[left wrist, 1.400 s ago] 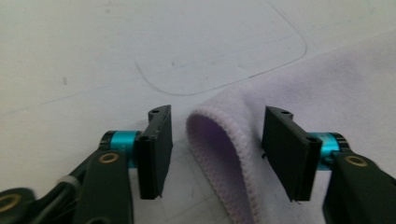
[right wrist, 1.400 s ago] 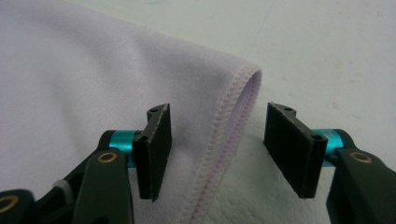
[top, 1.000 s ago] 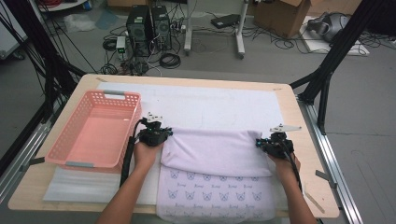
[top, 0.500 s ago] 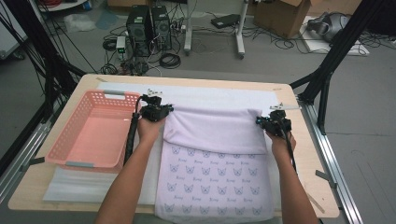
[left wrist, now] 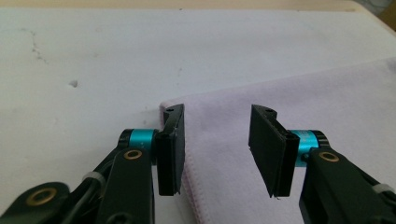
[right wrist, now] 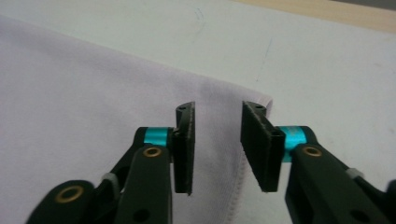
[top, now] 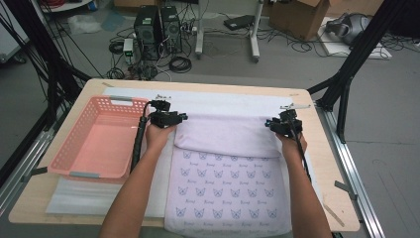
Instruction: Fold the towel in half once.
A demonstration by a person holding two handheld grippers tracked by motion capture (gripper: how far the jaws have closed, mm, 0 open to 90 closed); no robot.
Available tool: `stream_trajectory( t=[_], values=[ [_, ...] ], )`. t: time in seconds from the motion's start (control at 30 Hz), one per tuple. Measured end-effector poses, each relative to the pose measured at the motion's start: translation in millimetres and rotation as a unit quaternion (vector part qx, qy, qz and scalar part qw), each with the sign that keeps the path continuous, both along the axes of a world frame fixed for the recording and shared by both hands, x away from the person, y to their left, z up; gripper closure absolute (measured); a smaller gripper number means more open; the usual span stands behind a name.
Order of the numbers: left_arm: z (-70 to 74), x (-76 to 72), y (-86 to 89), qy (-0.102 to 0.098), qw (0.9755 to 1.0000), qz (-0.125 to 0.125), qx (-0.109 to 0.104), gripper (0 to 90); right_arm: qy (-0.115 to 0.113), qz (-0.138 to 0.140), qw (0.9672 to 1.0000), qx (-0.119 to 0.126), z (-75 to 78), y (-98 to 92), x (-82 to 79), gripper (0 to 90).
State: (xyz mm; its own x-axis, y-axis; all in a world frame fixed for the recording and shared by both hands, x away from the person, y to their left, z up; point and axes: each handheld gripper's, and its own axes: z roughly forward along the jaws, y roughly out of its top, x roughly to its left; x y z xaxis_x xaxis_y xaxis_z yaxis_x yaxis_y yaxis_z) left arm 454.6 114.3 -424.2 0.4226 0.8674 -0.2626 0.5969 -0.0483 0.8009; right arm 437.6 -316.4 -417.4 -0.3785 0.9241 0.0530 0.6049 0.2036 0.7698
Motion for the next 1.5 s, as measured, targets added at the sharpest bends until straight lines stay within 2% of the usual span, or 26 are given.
stream_trajectory(
  t=[0.1, 0.2, 0.23, 0.27, 0.3, 0.33, 0.4, 0.43, 0.47, 0.53, 0.67, 0.73, 0.8, 0.83, 0.87, 0.93, 0.97, 1.0, 1.03, 1.07, 1.13, 1.27, 1.3, 1.37, 1.43, 1.5],
  values=[
    [1.3, -7.2, 0.7, -0.002, 1.0000, -0.002, -0.008, 55.8, 0.003, 0.008, 1.0000, 0.002, 2.8, 2.9, -4.2, 61.3],
    [3.9, -13.8, -2.3, 0.012, 0.9996, -0.026, 0.004, 56.2, 0.002, 0.016, 0.9999, 0.002, 5.4, 5.1, -11.1, 61.3],
    [3.9, -13.8, -2.3, 0.012, 0.9996, -0.026, 0.004, 56.7, 0.004, 0.019, 0.9998, 0.001, 5.7, 4.9, -13.3, 61.3],
    [5.8, -22.0, -5.6, -0.005, 0.9994, -0.033, 0.001, 58.1, 0.006, 0.019, 0.9998, 0.000, 5.7, 4.7, -15.6, 61.3],
    [5.8, -22.0, -5.6, -0.005, 0.9994, -0.033, 0.001, 59.5, 0.008, 0.022, 0.9997, 0.003, 5.4, 3.4, -18.3, 61.3],
    [5.4, -30.9, -7.2, -0.014, 0.9992, -0.037, -0.006, 59.8, 0.011, 0.023, 0.9996, 0.009, 4.9, 2.6, -21.4, 61.3],
    [4.7, -34.6, -8.2, -0.009, 0.9990, -0.043, -0.005, 59.2, 0.016, 0.029, 0.9993, 0.015, 3.4, 0.3, -28.4, 61.0],
    [3.4, -44.4, -9.8, -0.025, 0.9987, -0.045, -0.004, 59.2, 0.025, 0.030, 0.9991, 0.016, 3.1, -0.4, -31.6, 59.3],
    [3.2, -48.2, -9.5, -0.028, 0.9985, -0.046, -0.004, 59.2, 0.033, 0.033, 0.9988, 0.015, 3.2, -0.8, -34.5, 58.7],
    [2.8, -51.2, -9.8, -0.027, 0.9986, -0.045, -0.001, 58.1, 0.025, 0.042, 0.9988, 0.012, 4.6, -1.2, -43.8, 59.1],
    [-6.5, -60.0, -8.2, -0.006, 0.9984, -0.052, 0.022, 53.8, 0.022, 0.056, 0.9981, 0.013, 4.7, -3.8, -63.0, 58.0],
    [-9.9, -60.7, -8.9, 0.017, 0.9974, -0.058, 0.040, 50.2, 0.026, 0.065, 0.9972, 0.025, 2.9, -6.3, -71.7, 56.0],
    [-12.4, -61.7, -10.5, 0.029, 0.9959, -0.064, 0.057, 49.8, 0.033, 0.068, 0.9969, 0.020, -0.3, -8.1, -78.4, 55.0],
    [-13.7, -63.1, -11.5, 0.028, 0.9959, -0.065, 0.057, 51.0, 0.034, 0.070, 0.9968, 0.021, -2.5, -9.2, -81.1, 55.1],
    [-14.9, -65.8, -11.9, 0.020, 0.9961, -0.065, 0.057, 55.5, 0.038, 0.073, 0.9963, 0.027, -4.9, -10.1, -83.5, 55.2],
    [-16.5, -68.4, -12.6, 0.014, 0.9960, -0.065, 0.060, 69.3, 0.043, 0.073, 0.9963, 0.020, -9.8, -11.6, -86.8, 58.3],
    [-18.2, -70.3, -12.6, 0.017, 0.9954, -0.069, 0.064, 76.0, 0.047, 0.073, 0.9960, 0.022, -12.2, -12.7, -87.8, 62.9],
    [-20.9, -75.7, -12.2, 0.005, 0.9958, -0.067, 0.062, 80.5, 0.051, 0.072, 0.9959, 0.021, -14.2, -13.6, -88.7, 69.4],
    [-20.8, -77.9, -11.8, 0.001, 0.9956, -0.069, 0.063, 82.4, 0.051, 0.074, 0.9958, 0.017, -15.8, -14.7, -89.4, 76.8],
    [-20.8, -77.9, -11.8, 0.001, 0.9956, -0.069, 0.063, 83.3, 0.049, 0.076, 0.9958, 0.015, -16.8, -15.4, -90.5, 82.5],
    [-18.7, -85.3, -10.4, -0.016, 0.9953, -0.070, 0.066, 84.1, 0.043, 0.080, 0.9958, 0.012, -17.4, -16.1, -93.2, 84.3],
    [-16.0, -94.2, -7.4, -0.033, 0.9956, -0.069, 0.054, 84.5, 0.027, 0.082, 0.9962, 0.013, -16.7, -15.3, -99.6, 84.8],
    [-14.1, -97.3, -6.3, -0.037, 0.9952, -0.075, 0.052, 84.4, 0.017, 0.082, 0.9964, 0.015, -15.8, -16.0, -105.7, 84.7],
    [-11.4, -105.0, -3.5, -0.053, 0.9945, -0.080, 0.042, 84.3, 0.013, 0.082, 0.9964, 0.016, -15.6, -16.6, -108.8, 84.8],
    [-9.2, -117.6, 1.4, -0.062, 0.9936, -0.088, 0.033, 83.7, 0.000, 0.088, 0.9960, 0.015, -14.7, -18.5, -119.9, 84.6],
    [-9.2, -122.7, 2.3, -0.066, 0.9934, -0.089, 0.030, 83.7, -0.007, 0.094, 0.9954, 0.017, -14.0, -19.3, -128.4, 84.6]
  ],
)
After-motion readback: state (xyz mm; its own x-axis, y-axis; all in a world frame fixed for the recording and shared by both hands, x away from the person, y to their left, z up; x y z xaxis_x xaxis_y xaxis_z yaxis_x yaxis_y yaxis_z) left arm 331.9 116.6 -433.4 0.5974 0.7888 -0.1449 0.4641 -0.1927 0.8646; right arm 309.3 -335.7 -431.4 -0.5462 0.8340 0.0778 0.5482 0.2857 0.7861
